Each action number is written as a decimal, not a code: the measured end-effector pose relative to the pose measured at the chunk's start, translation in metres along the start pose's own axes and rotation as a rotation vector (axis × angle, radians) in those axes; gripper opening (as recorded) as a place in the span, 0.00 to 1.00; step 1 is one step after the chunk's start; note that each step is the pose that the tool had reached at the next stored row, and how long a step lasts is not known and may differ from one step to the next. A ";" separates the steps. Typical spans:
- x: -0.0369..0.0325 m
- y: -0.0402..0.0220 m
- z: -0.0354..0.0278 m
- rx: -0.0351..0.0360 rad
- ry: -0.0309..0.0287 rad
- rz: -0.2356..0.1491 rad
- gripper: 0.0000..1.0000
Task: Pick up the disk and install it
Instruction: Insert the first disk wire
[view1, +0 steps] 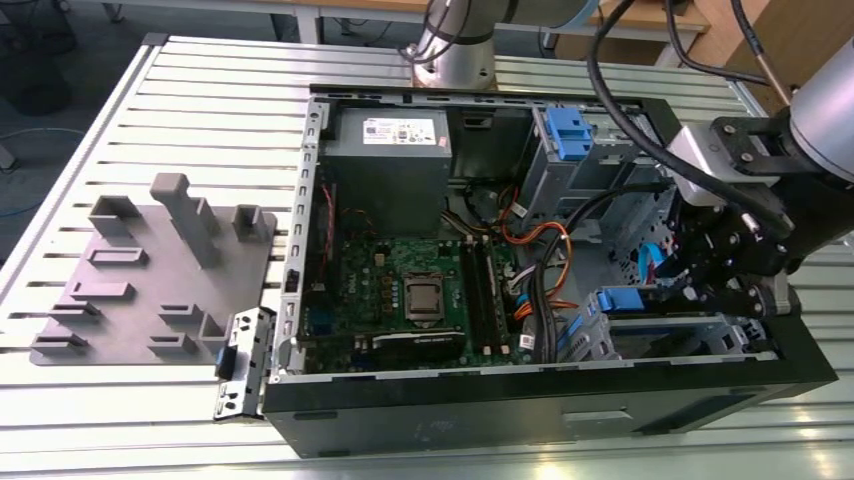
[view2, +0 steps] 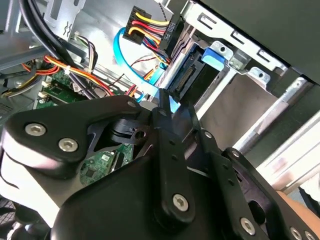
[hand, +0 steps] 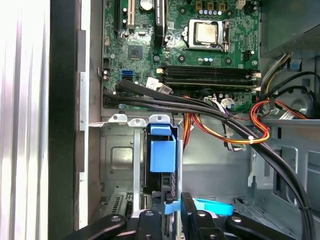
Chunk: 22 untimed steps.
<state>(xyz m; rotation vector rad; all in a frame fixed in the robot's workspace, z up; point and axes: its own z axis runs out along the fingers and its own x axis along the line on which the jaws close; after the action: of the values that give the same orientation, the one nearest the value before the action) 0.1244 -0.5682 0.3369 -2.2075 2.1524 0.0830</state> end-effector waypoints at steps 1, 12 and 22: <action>-0.0002 0.0000 -0.0029 0.0000 0.0000 0.000 0.29; -0.0007 -0.0066 -0.0114 0.0000 -0.0013 0.000 0.29; -0.0005 -0.0145 -0.0118 0.0011 -0.0012 0.014 0.29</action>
<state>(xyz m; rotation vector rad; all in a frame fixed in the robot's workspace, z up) 0.1390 -0.5682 0.3487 -2.1920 2.1664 0.0837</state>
